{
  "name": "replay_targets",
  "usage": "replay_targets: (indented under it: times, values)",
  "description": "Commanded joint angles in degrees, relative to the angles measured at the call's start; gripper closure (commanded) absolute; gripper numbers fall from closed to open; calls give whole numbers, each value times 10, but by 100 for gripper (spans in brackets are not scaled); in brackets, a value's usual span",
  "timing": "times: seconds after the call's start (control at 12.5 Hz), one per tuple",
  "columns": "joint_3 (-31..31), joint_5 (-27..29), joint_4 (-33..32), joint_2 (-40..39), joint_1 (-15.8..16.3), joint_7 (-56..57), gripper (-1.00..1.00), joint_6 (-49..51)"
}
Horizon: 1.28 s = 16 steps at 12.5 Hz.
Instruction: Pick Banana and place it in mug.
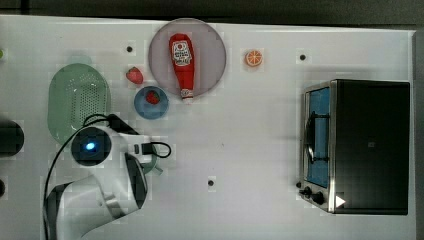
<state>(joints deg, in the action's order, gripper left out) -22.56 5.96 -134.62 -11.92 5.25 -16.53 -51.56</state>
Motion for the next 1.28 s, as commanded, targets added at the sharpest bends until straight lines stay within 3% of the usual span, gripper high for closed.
replay_targets:
  times: [0.08,0.16,0.24,0.48,0.8,1.04,1.28]
  values:
    - [-2,-3,7,3,-19,-23,-67,-19]
    - [-2,-3,7,3,-19,-23,-90,-19]
    - [-2,-3,8,4,-19,-23,-100,-20]
    - [7,-2,28,42,-25,-23,-100,-7]
    - [52,-3,104,145,-35,22,-100,177]
    - [127,-10,198,194,-46,102,-100,327]
    - [199,-72,277,217,-50,184,-100,458]
